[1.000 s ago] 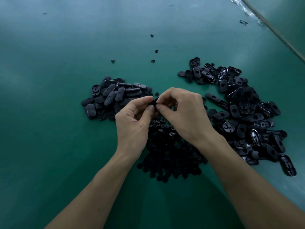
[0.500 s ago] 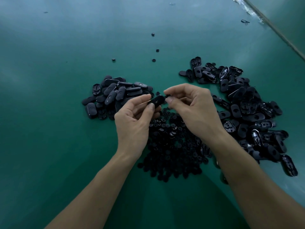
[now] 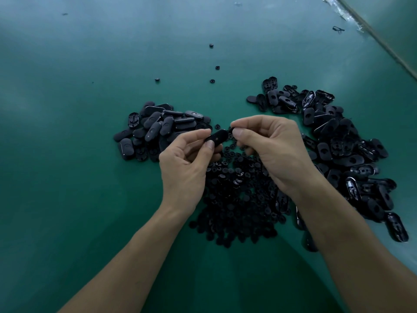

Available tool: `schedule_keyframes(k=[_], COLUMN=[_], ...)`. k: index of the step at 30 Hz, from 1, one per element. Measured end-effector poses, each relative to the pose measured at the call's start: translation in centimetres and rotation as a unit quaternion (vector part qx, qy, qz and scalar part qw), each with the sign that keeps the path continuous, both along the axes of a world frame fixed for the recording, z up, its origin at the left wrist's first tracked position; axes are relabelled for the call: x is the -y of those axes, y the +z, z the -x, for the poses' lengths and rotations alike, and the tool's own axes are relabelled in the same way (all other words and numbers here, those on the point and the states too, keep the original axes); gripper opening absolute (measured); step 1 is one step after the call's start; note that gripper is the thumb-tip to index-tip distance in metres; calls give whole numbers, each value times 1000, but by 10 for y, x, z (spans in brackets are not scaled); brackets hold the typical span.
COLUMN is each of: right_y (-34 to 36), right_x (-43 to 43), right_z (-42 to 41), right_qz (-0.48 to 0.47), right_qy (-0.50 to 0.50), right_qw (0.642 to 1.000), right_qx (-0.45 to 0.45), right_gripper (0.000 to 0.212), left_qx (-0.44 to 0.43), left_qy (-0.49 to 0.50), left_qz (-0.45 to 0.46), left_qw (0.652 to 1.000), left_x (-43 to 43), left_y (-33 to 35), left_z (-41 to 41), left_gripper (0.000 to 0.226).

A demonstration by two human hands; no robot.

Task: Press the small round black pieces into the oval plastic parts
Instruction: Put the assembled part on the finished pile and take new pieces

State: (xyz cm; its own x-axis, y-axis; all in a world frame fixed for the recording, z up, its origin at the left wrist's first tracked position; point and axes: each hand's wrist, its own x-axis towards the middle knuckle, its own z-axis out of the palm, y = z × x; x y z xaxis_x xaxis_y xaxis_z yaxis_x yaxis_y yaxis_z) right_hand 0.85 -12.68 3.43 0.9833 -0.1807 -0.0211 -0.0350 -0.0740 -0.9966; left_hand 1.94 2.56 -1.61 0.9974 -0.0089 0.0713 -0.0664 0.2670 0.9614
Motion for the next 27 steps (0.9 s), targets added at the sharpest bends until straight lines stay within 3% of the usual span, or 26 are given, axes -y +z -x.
schedule_keyframes(k=[27], right_y=[-4], right_x=[-5], right_z=[-1], right_qz=[-72], right_qy=[6], right_qw=[991], right_qx=[-110], right_gripper=[11], left_qx=[27], left_qy=[10], left_qz=[-21], left_qw=[999], left_x=[-1], left_y=[1], left_z=[-1], left_gripper=[17])
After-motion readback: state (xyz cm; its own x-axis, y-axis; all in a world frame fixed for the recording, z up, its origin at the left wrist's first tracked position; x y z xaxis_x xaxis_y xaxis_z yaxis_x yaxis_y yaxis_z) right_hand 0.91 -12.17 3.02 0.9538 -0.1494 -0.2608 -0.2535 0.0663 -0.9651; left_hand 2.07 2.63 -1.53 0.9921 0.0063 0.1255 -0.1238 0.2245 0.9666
